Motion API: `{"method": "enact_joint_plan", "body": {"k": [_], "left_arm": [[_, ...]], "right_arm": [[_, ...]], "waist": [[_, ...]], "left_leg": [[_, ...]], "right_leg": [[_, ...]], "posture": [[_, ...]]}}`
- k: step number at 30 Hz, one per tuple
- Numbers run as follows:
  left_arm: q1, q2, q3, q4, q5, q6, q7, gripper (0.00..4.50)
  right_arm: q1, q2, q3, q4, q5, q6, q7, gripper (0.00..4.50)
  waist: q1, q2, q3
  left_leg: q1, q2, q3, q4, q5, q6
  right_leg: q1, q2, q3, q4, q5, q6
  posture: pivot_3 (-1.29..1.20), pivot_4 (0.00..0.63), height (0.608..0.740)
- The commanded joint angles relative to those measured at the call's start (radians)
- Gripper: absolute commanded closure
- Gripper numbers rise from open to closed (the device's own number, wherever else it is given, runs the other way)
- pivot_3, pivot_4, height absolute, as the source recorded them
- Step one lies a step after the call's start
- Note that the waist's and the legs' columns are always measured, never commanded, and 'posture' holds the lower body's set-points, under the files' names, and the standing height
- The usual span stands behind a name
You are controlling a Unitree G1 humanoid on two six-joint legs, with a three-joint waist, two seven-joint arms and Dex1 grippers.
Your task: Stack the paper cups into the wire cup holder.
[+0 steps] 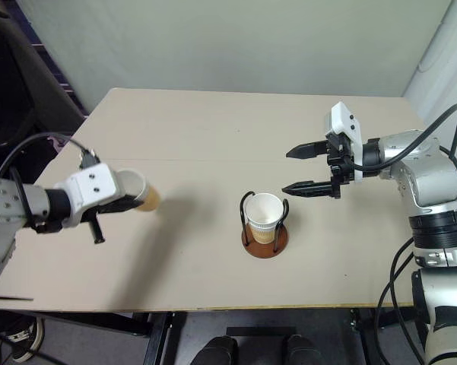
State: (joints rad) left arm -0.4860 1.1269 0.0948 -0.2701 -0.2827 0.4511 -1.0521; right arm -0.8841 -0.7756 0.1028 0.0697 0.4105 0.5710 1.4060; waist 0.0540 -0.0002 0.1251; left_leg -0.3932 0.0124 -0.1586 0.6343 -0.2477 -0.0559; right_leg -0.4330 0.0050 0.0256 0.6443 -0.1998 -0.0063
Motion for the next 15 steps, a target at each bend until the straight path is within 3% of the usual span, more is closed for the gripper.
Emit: {"method": "enact_joint_plan", "body": {"k": [1, 7, 15], "left_arm": [[-0.178, -0.046, 0.020, -0.059, -0.130, 0.028, -0.040, 4.47], [-0.398, -0.159, -0.089, 0.025, -0.203, -0.022, -0.195, 4.47], [-0.554, -0.317, -0.262, 0.164, -0.157, -0.156, -0.397, 4.47]], "right_arm": [[0.035, -0.074, -0.071, -0.067, 0.058, 0.010, 0.054, 0.00], [0.122, -0.170, -0.260, -0.048, 0.171, 0.037, 0.061, 0.00], [0.327, -0.250, -0.377, -0.169, 0.220, 0.076, 0.002, 0.00]], "waist": [[0.001, 0.000, 0.000], [-0.002, 0.000, 0.000], [-0.009, 0.000, 0.000]], "left_leg": [[0.000, 0.000, 0.000, 0.001, 0.000, 0.000], [0.000, 0.000, 0.007, 0.005, 0.000, 0.000], [0.000, 0.001, 0.008, 0.014, -0.002, 0.007]], "right_leg": [[0.000, 0.000, 0.000, 0.000, 0.000, 0.000], [0.002, 0.000, 0.003, -0.001, 0.002, 0.004], [0.006, 0.000, 0.005, -0.002, 0.004, 0.008]], "posture": [[0.00, 0.150, 0.740], [0.00, 0.150, 0.740], [0.00, 0.150, 0.740]]}}
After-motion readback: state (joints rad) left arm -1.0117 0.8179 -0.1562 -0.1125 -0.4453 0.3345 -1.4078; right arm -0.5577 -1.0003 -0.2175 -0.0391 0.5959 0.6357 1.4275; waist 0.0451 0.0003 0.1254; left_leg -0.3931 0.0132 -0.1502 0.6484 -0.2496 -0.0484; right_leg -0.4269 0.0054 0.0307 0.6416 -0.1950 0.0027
